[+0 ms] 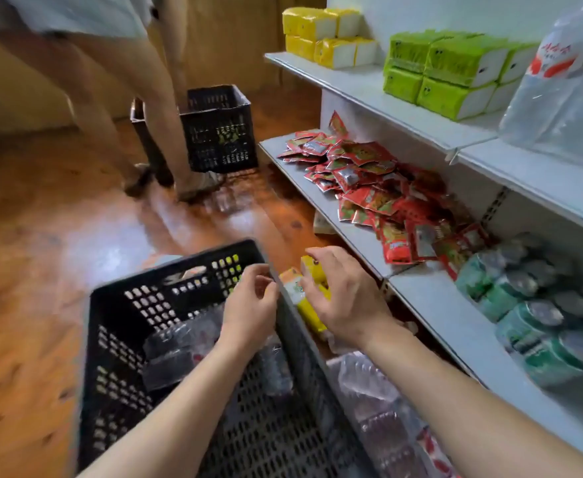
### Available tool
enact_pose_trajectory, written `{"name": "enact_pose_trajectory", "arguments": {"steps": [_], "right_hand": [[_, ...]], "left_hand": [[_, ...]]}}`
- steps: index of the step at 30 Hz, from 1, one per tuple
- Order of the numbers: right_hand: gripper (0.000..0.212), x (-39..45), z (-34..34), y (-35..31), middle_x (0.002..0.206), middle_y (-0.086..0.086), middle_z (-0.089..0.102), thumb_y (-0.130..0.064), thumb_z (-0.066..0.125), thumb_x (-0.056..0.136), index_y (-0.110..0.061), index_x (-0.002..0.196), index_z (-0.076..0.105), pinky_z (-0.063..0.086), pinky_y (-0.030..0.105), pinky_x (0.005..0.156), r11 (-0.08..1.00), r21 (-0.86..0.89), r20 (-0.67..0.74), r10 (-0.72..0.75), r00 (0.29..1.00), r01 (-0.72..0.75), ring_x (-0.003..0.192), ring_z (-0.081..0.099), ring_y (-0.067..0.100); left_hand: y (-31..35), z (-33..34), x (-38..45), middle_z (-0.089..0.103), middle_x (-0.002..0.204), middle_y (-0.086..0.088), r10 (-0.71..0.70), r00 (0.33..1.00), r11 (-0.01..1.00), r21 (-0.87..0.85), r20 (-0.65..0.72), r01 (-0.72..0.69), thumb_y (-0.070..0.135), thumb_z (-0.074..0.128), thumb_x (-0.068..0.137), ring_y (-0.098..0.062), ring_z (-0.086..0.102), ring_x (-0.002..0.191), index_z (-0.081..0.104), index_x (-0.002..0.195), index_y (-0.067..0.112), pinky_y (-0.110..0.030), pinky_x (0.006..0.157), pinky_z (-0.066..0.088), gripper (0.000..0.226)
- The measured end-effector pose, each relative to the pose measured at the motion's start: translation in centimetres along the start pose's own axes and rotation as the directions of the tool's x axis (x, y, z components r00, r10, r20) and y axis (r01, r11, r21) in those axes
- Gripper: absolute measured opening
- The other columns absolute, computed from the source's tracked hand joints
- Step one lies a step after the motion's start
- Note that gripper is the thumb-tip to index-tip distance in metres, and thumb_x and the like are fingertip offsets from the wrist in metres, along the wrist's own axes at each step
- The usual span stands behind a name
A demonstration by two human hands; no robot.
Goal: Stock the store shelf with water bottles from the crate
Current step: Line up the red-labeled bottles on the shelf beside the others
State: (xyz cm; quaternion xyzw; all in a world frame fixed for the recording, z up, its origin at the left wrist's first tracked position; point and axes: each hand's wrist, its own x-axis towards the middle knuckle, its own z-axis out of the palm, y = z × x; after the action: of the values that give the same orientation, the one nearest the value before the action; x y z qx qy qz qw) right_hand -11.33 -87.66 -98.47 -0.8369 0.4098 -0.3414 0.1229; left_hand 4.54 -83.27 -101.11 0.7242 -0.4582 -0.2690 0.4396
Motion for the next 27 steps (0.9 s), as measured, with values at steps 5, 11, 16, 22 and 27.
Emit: {"name": "enact_pose_trajectory", "arguments": {"steps": [5, 11, 16, 22, 27], "right_hand": [[0.050, -3.7, 6.5, -4.4, 0.124, 0.012, 0.059, -0.031, 0.056, 0.091, -0.007, 0.134, 0.053, 0.047, 0.042, 0.099, 1.000, -0.015, 0.304, 0.016, 0.953, -0.012, 0.116, 0.056, 0.033], [0.068, -7.2, 14.5, -4.6, 0.142, 0.017, 0.043, -0.041, 0.055, 0.097, -0.009, 0.148, 0.024, 0.042, 0.041, 0.100, 0.858, -0.344, 0.589, 0.514, 0.624, -0.382, 0.129, 0.047, 0.036], [0.075, -8.5, 19.5, -1.5, 0.140, 0.021, 0.047, -0.044, 0.057, 0.096, -0.003, 0.147, 0.022, 0.042, 0.039, 0.098, 0.755, -0.434, 0.581, 0.652, 0.488, -0.492, 0.128, 0.050, 0.037], [0.088, -9.6, 24.0, 0.9, 0.140, 0.020, 0.047, -0.045, 0.058, 0.096, -0.003, 0.154, 0.007, 0.045, 0.037, 0.096, 0.706, -0.495, 0.547, 0.706, 0.450, -0.506, 0.125, 0.054, 0.034], [0.063, -10.0, 24.3, 2.3, 0.107, 0.009, 0.070, -0.058, 0.067, 0.071, -0.016, 0.117, 0.059, 0.051, 0.030, 0.071, 0.718, -0.433, 0.580, 0.685, 0.441, -0.545, 0.098, 0.069, 0.028]], "left_hand": [[-9.3, -5.1, -4.0, 0.070, 0.108, -0.001, -0.352, 0.936, 0.920, 0.184, 0.000, 0.346, 0.025, 0.057, 0.095, -0.020, 0.064, 0.103, 0.063, 0.115, 0.020, -0.030, 0.088, 0.047, 0.022], [-14.1, -4.0, -5.8, 0.063, 0.126, -0.002, -0.480, 0.862, 0.877, 0.116, 0.162, 0.466, 0.027, 0.047, 0.101, -0.012, 0.060, 0.098, 0.057, 0.130, 0.019, -0.026, 0.078, 0.045, 0.032], [-16.8, -0.3, -3.5, 0.051, 0.146, -0.002, -0.527, 0.808, 0.840, 0.019, 0.264, 0.542, 0.035, 0.039, 0.105, -0.016, 0.049, 0.124, 0.045, 0.147, 0.019, -0.027, 0.095, 0.038, 0.045], [-21.0, 3.8, -1.5, 0.064, 0.133, -0.005, -0.609, 0.690, 0.662, -0.229, 0.392, 0.714, 0.061, 0.031, 0.099, -0.025, 0.060, 0.121, 0.058, 0.134, 0.018, -0.044, 0.110, 0.042, 0.062], [-22.7, 4.6, -1.0, 0.073, 0.105, -0.004, -0.656, 0.640, 0.592, -0.254, 0.400, 0.765, 0.050, 0.032, 0.104, -0.020, 0.066, 0.091, 0.068, 0.100, 0.018, -0.034, 0.086, 0.051, 0.048]]}}
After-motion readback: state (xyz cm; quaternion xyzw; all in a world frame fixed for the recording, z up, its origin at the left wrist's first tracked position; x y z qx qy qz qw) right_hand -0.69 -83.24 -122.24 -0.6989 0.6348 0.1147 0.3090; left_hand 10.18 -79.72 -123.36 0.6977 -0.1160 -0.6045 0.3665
